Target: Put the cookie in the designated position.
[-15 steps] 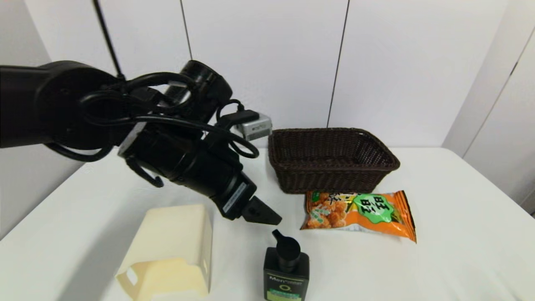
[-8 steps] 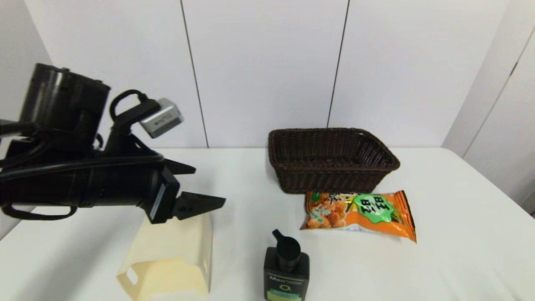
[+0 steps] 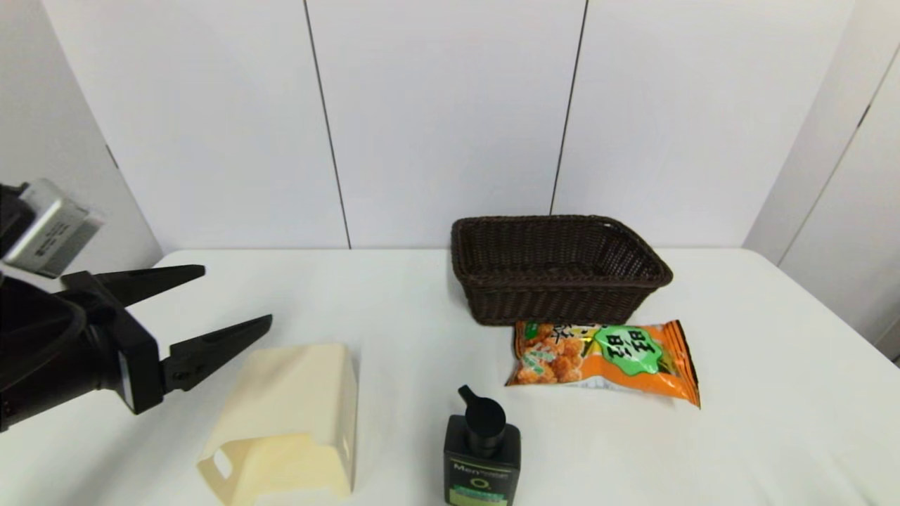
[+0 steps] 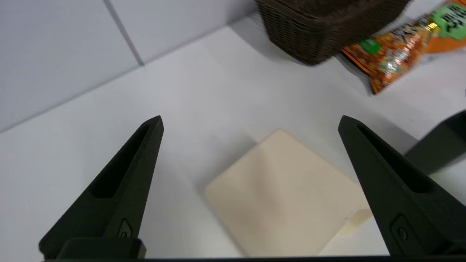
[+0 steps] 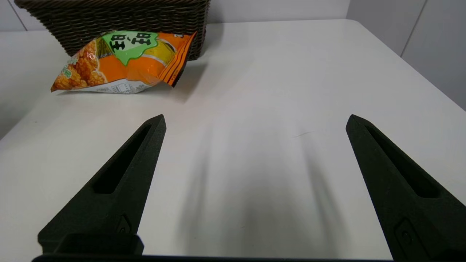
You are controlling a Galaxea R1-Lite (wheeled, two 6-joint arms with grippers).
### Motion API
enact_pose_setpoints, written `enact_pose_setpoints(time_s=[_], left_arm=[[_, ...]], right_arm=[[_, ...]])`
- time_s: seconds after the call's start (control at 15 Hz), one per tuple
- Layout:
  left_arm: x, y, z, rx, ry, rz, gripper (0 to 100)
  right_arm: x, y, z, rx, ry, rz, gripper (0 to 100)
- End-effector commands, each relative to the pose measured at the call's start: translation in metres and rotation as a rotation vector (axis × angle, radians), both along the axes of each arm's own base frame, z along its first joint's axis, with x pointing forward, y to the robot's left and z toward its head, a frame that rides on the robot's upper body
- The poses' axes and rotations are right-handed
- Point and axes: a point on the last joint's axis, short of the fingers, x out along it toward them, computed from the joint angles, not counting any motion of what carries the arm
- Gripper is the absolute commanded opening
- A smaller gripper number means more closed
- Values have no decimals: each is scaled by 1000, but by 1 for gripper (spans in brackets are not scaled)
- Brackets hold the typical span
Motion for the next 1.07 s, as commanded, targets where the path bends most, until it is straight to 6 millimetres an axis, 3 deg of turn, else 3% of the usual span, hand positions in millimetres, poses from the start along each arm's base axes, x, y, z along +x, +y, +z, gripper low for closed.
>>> enact_pose_setpoints(time_s=[0.07,0.67,1.07], left_arm=[[-42,23,-13,-39,-164,103,100],[-136,46,-47,-124,-494,406,100],[-162,46,-90,-148,-637,470,100]], right_arm=[[0,0,0,1,1,0,100],[0,0,0,-1,1,0,100],[0,0,0,1,1,0,100]])
